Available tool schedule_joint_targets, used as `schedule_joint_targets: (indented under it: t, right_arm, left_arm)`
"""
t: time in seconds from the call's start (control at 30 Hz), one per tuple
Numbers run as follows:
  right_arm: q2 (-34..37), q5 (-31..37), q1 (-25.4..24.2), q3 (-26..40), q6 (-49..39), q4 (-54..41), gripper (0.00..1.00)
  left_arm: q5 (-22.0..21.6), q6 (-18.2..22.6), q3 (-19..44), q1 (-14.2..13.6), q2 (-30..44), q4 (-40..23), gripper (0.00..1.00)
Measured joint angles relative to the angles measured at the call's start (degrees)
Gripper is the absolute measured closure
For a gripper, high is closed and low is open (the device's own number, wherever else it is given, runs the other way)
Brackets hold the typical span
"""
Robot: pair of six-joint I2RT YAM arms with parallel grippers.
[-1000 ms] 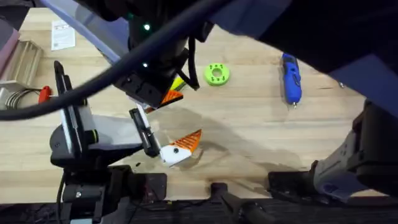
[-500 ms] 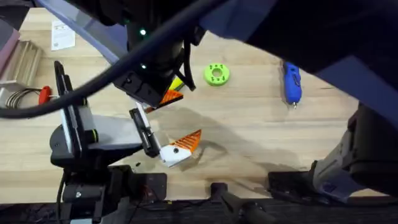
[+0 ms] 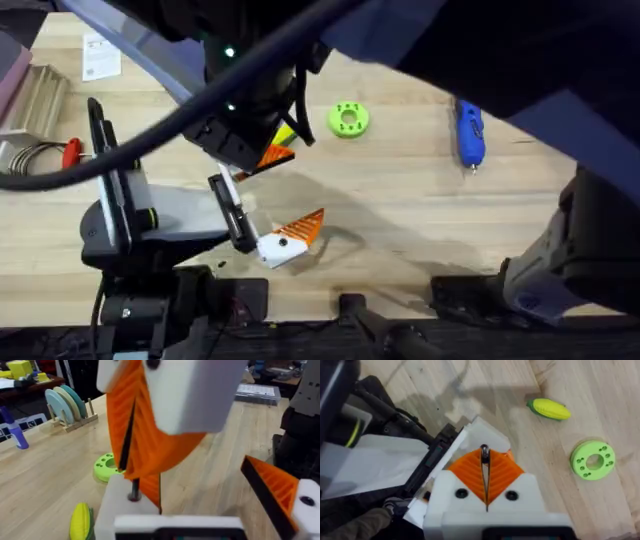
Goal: Pick up the gripper from the table and insert it into the empty holder that is missing its gripper. Then pick up a screw, insert it into the mounting hole, and use the screwdriver to tighten it. Finally, clean up the table by picking up the vegetable and placing it into the bucket.
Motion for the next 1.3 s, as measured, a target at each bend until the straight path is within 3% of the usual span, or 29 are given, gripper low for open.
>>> schedule_joint_targets:
  t: [1.3]
  right_arm:
    - [0.79,-0.48,0.00,0.22,0.48,0.00,0.995]
  left_arm:
    - [0.00,-0.28,0.00,0.00,-0.01,-0.02,0.015]
